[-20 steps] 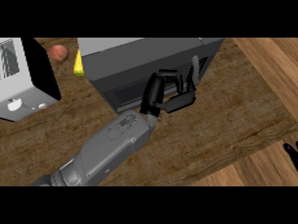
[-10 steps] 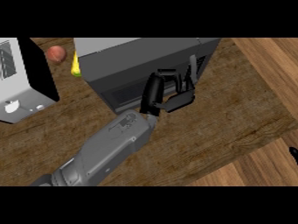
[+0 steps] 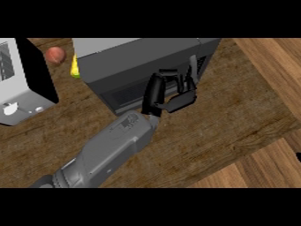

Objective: Pick up the milk, place it into the microwave and close the microwave

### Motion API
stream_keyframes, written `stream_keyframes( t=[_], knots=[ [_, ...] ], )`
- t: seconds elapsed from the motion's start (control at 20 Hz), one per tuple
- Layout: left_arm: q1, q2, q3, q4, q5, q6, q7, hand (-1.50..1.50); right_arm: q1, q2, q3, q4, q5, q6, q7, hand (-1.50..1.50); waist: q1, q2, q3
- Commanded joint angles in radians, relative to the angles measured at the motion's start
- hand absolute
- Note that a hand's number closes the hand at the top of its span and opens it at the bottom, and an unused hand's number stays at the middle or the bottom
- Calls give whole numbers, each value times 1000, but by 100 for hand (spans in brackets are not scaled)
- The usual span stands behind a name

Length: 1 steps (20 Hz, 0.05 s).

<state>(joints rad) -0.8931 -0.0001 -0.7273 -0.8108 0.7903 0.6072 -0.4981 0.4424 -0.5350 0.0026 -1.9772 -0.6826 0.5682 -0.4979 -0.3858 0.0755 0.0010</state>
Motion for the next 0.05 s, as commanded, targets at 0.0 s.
stream_keyframes(
  t=[0.0],
  knots=[
    [-77, 0, 25, 78, 18, -30, 11, 150, 8, -17, -7, -14, -19, 29, -4, -150, -15, 17, -1]
  ],
)
